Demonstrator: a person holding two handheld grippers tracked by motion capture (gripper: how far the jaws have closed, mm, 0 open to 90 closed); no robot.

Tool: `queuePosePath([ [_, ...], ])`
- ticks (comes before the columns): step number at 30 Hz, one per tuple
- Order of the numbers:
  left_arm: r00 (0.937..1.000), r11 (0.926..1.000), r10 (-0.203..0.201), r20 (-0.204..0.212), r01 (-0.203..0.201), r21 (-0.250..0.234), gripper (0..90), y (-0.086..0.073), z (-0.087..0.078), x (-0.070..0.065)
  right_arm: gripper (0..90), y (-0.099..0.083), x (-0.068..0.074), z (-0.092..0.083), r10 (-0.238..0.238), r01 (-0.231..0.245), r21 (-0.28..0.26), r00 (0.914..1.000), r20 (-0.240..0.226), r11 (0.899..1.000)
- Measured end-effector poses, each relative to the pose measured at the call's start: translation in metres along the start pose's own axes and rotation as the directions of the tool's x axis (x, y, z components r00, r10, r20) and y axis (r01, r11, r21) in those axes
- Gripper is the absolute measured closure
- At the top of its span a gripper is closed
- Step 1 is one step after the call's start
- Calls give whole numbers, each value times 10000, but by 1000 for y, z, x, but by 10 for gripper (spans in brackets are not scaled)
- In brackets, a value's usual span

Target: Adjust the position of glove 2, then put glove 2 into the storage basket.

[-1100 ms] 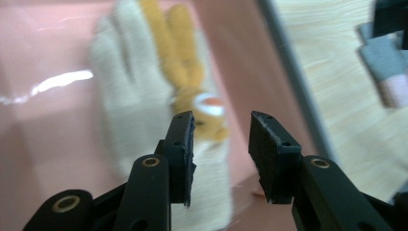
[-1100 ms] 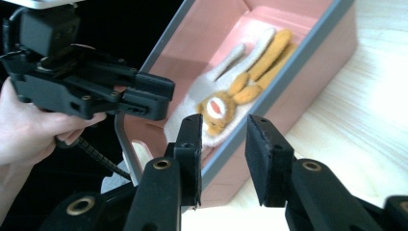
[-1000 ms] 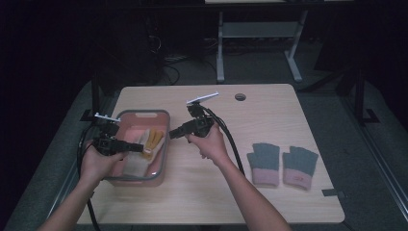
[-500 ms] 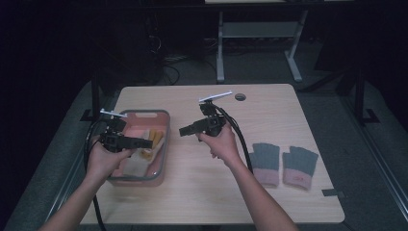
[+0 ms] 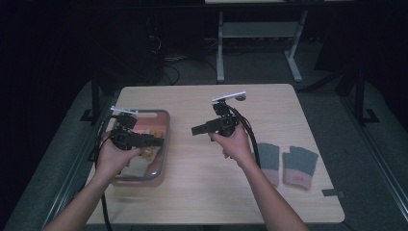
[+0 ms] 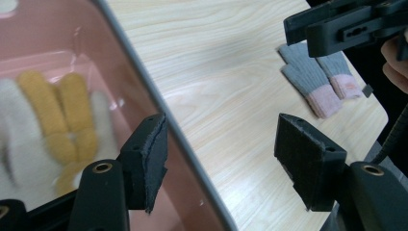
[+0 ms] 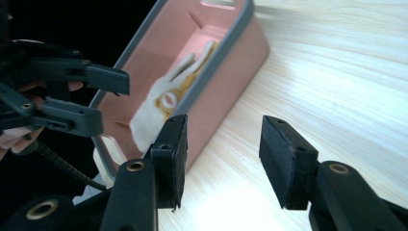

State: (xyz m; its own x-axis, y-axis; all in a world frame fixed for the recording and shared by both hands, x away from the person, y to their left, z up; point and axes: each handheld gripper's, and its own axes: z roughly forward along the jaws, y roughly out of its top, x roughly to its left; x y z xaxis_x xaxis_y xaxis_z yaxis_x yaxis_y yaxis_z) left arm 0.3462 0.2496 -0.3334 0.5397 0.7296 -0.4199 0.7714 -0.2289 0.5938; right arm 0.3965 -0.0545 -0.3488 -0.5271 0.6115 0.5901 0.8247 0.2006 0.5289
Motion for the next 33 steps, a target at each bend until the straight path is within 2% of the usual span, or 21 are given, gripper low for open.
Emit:
queuePosePath([
  [8, 9987, 9990, 447, 260, -447, -12, 350, 6, 10, -17, 512, -7, -10, -23, 4, 3, -144, 9987, 502, 9999],
  [17, 9966, 9979, 641, 519, -639, -44, 333, 11, 24, -31, 499, -14, -20, -46, 190, -160, -328, 9957, 912, 9993],
  [23, 9934, 9958, 911, 699, -905, -112, 326, 14, 31, -43, 487, -20, -24, -56, 84, -36, -403, 9928, 1198, 9992],
  [33, 9894, 9938, 1110, 932, -1108, -81, 307, 17, 43, -55, 468, -31, -37, -70, 77, -25, -307, 9852, 1713, 9995],
])
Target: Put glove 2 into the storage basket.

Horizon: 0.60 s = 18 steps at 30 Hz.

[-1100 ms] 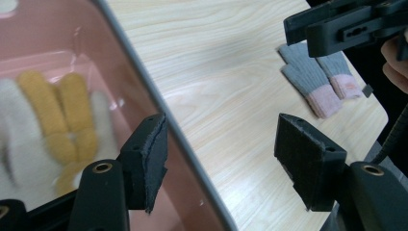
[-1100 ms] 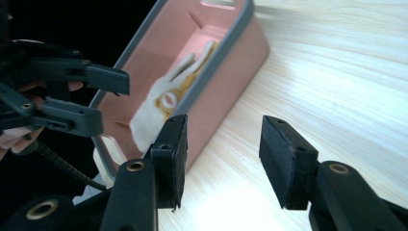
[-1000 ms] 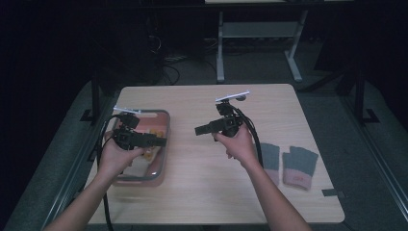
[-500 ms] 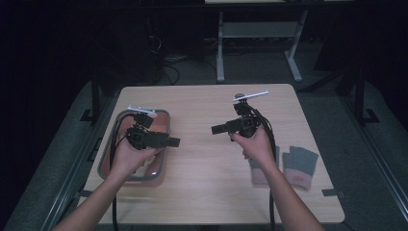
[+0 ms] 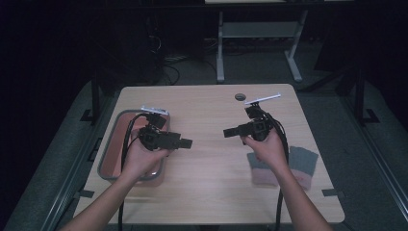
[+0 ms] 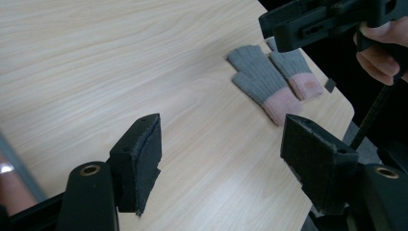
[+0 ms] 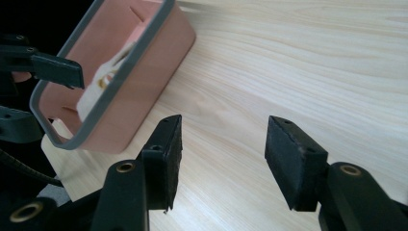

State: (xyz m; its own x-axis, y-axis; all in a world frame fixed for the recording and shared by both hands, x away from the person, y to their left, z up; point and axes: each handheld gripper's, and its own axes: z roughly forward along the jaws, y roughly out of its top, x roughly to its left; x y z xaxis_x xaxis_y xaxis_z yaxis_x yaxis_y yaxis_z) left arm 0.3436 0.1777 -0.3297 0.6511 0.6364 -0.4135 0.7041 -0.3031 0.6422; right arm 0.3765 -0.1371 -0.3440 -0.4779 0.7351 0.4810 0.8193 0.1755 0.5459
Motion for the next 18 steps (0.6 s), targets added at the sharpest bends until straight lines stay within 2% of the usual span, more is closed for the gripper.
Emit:
queuePosePath([
  [18, 9981, 9989, 442, 439, -448, 128, 292, 10, 37, -25, 433, -21, -30, -28, 57, -60, 50, 9974, 720, 10000],
])
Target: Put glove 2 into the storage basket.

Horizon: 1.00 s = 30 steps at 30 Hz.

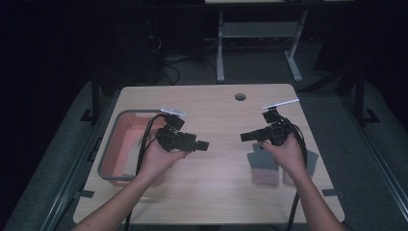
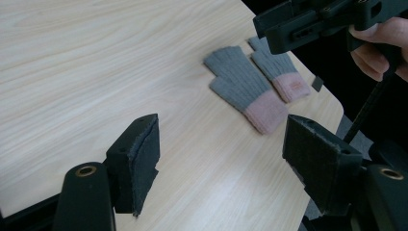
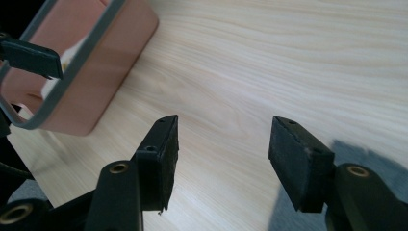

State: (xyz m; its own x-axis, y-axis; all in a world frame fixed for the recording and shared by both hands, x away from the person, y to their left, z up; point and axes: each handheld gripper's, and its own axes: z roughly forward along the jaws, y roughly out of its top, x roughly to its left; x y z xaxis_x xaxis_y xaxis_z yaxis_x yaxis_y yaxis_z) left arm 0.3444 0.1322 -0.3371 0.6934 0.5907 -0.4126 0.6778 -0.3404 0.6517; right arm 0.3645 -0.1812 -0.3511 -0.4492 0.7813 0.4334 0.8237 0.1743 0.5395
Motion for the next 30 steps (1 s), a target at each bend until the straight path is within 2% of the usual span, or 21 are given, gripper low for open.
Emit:
queuePosePath([
  [4, 9999, 9999, 102, 107, -103, 61, 288, 2, 9, -5, 427, -6, -7, -6, 29, -29, 1, 9999, 119, 10000],
  [10, 9993, 9997, 227, 286, -227, 14, 284, 4, 22, -13, 419, -17, -15, -14, -166, 152, 218, 9977, 661, 9996],
  [13, 9989, 9995, 302, 367, -305, 77, 284, 4, 28, -16, 419, -24, -21, -17, -61, 31, 347, 9962, 868, 9994],
  [17, 9984, 9995, 295, 474, -299, 84, 284, 6, 37, -21, 421, -33, -30, -20, -11, -40, 433, 9931, 1169, 9991],
  [21, 9977, 9991, 409, 538, -414, 93, 285, 7, 47, -26, 421, -42, -38, -24, 98, -191, 626, 9892, 1464, 9979],
  [30, 9951, 9976, 656, 740, -669, 152, 285, 7, 65, -38, 427, -57, -55, -34, 171, -315, 686, 9793, 2017, 9971],
])
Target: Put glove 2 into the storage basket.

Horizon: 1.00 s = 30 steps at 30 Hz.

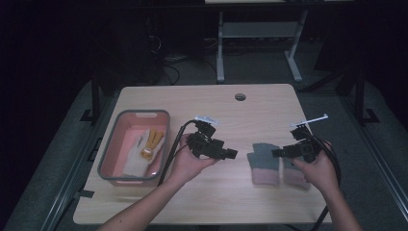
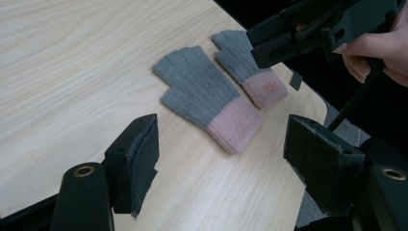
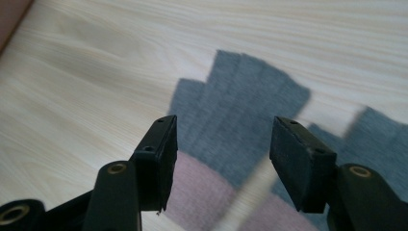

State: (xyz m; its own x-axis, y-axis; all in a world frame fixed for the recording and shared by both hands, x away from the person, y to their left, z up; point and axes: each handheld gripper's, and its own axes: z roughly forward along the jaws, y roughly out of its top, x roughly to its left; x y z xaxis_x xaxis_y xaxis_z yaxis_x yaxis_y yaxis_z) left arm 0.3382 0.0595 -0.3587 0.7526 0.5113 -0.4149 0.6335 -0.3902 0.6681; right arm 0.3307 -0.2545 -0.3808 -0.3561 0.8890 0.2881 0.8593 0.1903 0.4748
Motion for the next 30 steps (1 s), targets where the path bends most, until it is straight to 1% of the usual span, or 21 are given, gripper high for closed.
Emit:
queuePosePath([
  [3, 9999, 10000, -8, 129, 8, -4, 285, 0, 4, -1, 434, -5, -7, 1, 49, -50, 38, 9996, 280, 10000],
  [4, 9996, 10000, -76, 284, 75, 39, 285, 0, 6, -2, 434, -6, -8, 1, 61, -62, 49, 9995, 308, 10000],
  [5, 9995, 10000, -76, 307, 74, 54, 285, 0, 8, -2, 435, -8, -10, 2, 135, -139, 113, 9993, 350, 9998],
  [7, 9995, 10000, 7, 330, -10, 89, 285, -1, 10, -4, 435, -11, -15, 4, 133, -144, 213, 9988, 467, 9997],
  [8, 9993, 10000, -14, 368, 12, 57, 285, -1, 12, -5, 436, -13, -16, 4, 165, -179, 260, 9984, 543, 9995],
  [13, 9991, 9999, 39, 421, -44, 129, 285, -3, 20, -7, 439, -21, -25, 3, 364, -384, 249, 9965, 750, 9990],
  [15, 9990, 9999, 51, 453, -57, 140, 285, -4, 22, -7, 441, -25, -30, 3, 436, -456, 233, 9959, 791, 9987],
  [18, 9989, 9999, 55, 471, -60, 103, 285, -4, 24, -8, 444, -31, -38, 5, 606, -641, 327, 9934, 972, 9974],
  [21, 9989, 9999, 35, 478, -40, 100, 285, -4, 26, -8, 448, -36, -44, 5, 629, -680, 419, 9915, 1137, 9968],
  [25, 9988, 9999, 91, 480, -96, 112, 285, -5, 28, -10, 448, -40, -49, 5, 716, -786, 498, 9889, 1299, 9957],
  [30, 9985, 10000, 35, 538, -39, 63, 285, -7, 30, -10, 460, -45, -55, 7, 762, -877, 718, 9857, 1505, 9936],
])
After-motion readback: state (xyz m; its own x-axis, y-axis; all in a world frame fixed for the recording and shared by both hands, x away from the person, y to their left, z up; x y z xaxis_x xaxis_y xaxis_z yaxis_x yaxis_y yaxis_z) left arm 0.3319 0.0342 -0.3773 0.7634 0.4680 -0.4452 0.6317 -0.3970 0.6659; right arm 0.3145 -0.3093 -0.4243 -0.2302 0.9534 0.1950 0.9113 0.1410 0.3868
